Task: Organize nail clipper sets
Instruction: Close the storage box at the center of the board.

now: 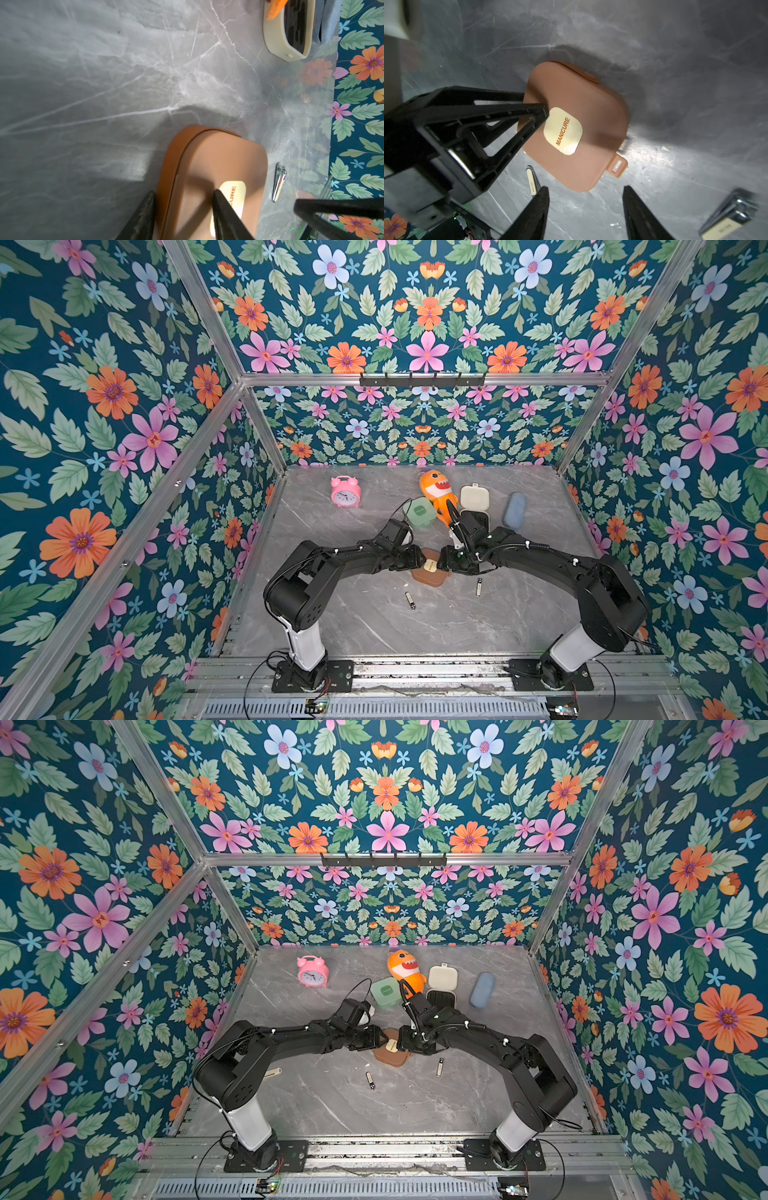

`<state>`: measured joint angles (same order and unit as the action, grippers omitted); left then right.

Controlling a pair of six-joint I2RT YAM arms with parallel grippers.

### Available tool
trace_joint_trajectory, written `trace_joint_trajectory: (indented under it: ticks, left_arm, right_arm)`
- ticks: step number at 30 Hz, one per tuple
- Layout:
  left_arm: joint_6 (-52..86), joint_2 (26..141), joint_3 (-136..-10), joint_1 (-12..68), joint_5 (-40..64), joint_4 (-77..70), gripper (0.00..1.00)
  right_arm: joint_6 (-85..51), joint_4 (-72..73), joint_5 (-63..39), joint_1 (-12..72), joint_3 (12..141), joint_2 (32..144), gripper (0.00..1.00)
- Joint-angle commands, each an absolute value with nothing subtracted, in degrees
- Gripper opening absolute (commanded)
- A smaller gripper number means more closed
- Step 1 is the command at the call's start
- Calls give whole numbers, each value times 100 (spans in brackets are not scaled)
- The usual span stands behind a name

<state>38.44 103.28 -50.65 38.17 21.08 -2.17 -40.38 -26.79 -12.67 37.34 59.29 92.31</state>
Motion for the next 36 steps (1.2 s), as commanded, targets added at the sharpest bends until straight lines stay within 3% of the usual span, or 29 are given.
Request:
trace_joint_trajectory:
  ticks: [1, 36]
  left_arm:
    - [3819, 10504, -4944, 3818, 1573, 1326, 47]
    - [3797, 10450, -5014, 3832, 1744, 1286, 47]
  right_arm:
    - [-4315, -2348, -1371, 3740, 5908, 9325, 58]
    - [-4516, -1837, -1448, 3665, 5652, 9865, 58]
